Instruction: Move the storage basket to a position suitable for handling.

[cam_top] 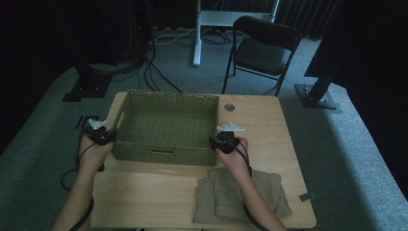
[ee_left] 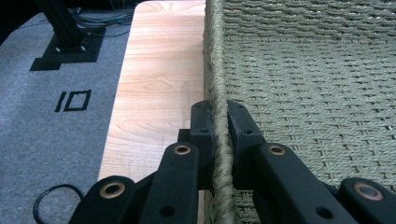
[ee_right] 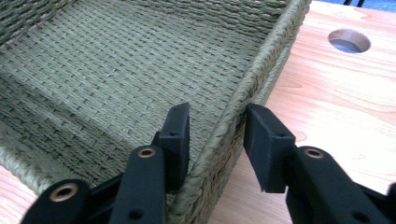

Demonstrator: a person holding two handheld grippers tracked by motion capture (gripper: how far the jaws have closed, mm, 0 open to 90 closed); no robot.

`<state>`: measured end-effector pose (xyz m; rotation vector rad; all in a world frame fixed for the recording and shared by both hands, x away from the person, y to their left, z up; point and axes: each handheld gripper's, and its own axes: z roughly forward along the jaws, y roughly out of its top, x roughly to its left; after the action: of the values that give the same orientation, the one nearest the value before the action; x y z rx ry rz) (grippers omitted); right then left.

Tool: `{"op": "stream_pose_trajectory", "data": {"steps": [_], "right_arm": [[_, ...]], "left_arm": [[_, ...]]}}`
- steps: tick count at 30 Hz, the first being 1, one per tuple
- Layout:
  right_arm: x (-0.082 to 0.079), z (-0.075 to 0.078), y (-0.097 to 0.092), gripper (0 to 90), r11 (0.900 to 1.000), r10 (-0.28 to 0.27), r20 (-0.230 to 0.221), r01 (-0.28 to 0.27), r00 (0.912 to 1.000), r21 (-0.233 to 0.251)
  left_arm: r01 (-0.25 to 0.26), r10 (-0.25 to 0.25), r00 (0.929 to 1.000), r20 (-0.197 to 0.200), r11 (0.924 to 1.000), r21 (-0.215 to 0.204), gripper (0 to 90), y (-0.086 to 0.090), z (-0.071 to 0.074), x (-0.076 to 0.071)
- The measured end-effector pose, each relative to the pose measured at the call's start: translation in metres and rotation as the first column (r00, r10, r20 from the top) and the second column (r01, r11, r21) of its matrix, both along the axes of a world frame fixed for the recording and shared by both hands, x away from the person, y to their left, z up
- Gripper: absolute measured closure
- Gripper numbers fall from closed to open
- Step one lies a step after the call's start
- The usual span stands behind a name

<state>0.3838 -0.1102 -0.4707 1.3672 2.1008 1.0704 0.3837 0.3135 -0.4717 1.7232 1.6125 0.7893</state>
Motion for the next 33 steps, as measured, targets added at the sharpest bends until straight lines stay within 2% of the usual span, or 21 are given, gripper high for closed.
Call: {"op": "stream_pose_trajectory", "data": {"steps": [4,8,14,25,29,33], "right_arm": [[0.000,0.001,-0.002,66.7,0.9994,-0.020,0.012,0.020,0.9997,-0.029],[0.002,0.000,-0.008,69.5,0.9988,-0.041,0.018,0.042,0.9990,-0.024],[0.002,0.001,-0.017,71.4,0.9976,-0.055,0.016,0.056,0.9984,-0.040],[0.002,0.000,-0.036,73.6,0.9962,-0.085,0.011,0.085,0.9963,-0.018],[0.001,0.000,-0.041,74.1,0.9960,-0.086,0.012,0.086,0.9962,-0.024],[-0.001,-0.001,-0.054,74.6,0.9949,-0.101,0.006,0.101,0.9949,0.001]], "left_arm": [[-0.014,0.014,0.9999,-0.002,0.9999,0.000,83.8,-0.008,0.000,-0.002],[-0.022,0.022,0.9997,-0.005,0.9998,0.002,83.8,-0.016,0.000,-0.004],[-0.020,0.020,0.9998,0.003,0.9995,-0.025,83.7,-0.027,-0.001,-0.005],[-0.018,0.019,0.9998,0.008,0.9994,-0.028,83.1,-0.045,-0.001,-0.008],[-0.004,0.004,1.0000,0.001,0.9994,-0.033,84.1,-0.050,-0.001,-0.010],[0.010,-0.010,0.9999,0.002,0.9988,-0.047,83.9,-0.060,-0.002,-0.012]]}}
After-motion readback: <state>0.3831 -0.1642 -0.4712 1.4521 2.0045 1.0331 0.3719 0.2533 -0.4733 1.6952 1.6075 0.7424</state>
